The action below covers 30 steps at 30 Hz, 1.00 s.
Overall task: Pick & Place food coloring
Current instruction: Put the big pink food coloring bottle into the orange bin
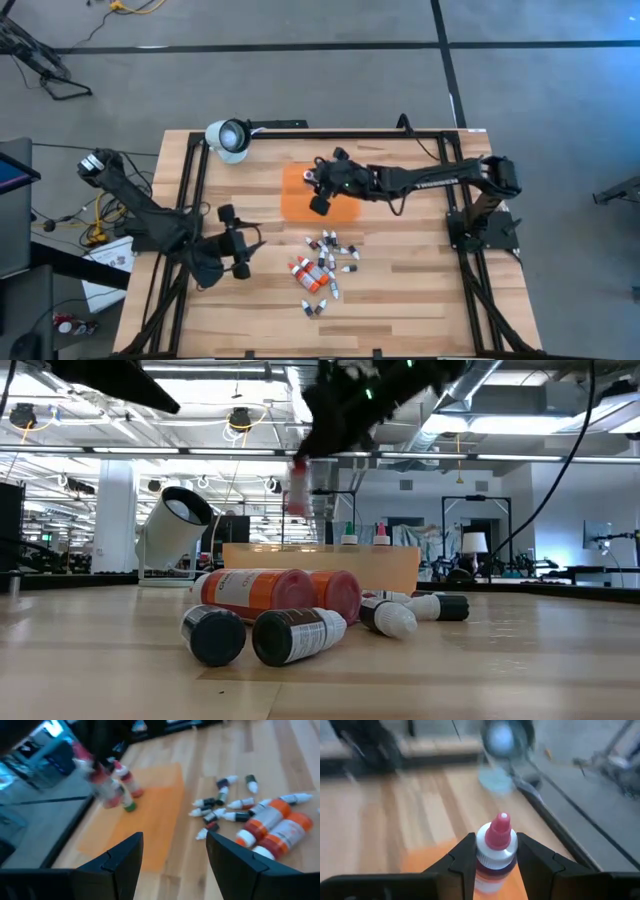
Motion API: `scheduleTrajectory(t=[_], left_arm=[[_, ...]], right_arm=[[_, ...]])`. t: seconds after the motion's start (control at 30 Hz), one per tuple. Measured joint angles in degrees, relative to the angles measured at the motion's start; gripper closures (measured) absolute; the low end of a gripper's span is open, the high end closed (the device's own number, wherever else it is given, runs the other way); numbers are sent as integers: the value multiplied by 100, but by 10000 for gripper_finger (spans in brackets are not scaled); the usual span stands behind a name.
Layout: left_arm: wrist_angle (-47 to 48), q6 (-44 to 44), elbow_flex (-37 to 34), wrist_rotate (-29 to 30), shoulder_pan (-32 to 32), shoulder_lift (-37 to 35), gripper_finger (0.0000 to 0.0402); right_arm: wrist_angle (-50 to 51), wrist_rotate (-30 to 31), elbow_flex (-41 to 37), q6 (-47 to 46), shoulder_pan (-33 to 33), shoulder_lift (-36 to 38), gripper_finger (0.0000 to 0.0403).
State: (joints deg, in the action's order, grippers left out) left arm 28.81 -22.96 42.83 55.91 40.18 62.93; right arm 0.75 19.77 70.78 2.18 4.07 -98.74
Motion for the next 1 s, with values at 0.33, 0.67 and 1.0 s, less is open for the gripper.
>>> scheduleTrajectory(t=[0.33, 0.67, 1.0], left_arm=[[683, -628, 0, 982, 372, -117, 189], [1138, -1085, 0, 1237, 368, -113, 189], [1162, -1125, 0, 1271, 367, -112, 189]], right_arm=[[-669, -44, -134, -84, 441, -692, 289], [-892, -13, -128, -672, 737, -1231, 289], [-840, 138, -155, -829, 865, -1235, 289]])
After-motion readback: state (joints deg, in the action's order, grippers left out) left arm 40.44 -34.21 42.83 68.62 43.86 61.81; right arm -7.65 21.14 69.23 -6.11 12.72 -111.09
